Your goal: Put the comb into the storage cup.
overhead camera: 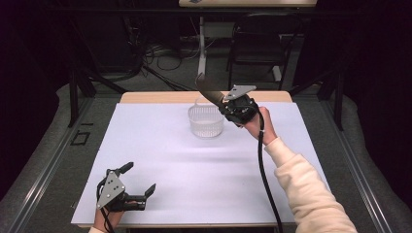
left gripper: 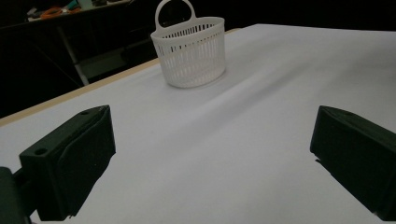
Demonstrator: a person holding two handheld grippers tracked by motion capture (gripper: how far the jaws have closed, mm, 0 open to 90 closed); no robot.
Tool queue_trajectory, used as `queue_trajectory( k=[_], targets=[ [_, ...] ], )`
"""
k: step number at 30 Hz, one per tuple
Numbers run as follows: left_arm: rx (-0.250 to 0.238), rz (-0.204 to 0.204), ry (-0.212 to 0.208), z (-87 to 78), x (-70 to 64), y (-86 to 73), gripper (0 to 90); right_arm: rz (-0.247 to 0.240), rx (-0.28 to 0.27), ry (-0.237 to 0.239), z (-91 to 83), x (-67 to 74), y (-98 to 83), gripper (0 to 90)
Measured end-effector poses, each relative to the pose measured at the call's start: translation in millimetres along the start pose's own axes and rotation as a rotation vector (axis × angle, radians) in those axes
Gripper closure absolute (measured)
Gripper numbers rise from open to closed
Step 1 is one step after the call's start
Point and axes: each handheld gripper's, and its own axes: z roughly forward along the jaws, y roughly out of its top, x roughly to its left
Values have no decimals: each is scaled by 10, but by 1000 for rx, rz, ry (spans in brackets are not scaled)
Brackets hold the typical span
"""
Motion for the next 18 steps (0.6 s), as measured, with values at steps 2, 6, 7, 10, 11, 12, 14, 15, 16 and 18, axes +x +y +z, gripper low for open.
queue_trajectory(
  k=[2,6,7,10,11,12,14,15,16,18],
  targets=[
    [1,2,2,2,-2,1,0,-3,0,1,13,-5,12,727],
    [2,2,-1,3,-1,-1,0,-12,2,-3,42,-12,36,727],
    [1,1,0,2,0,-1,0,-11,1,-6,48,-15,44,727],
    [1,-4,1,6,2,-4,0,-16,-4,-8,62,-25,73,727],
    [3,-2,-1,8,3,-3,0,-16,-4,-8,63,-26,85,728],
    [4,2,-1,9,0,-2,0,-16,-8,-9,66,-24,94,727],
    [1,4,1,5,-1,-1,0,-24,-9,-9,64,-16,115,727],
    [0,4,2,2,0,-2,0,-34,-8,-12,64,-14,126,727],
    [0,4,2,1,3,-2,0,-35,-9,-12,65,-8,135,727],
    [-1,1,4,0,6,-4,0,-40,-15,-15,73,-2,154,727]
  ],
)
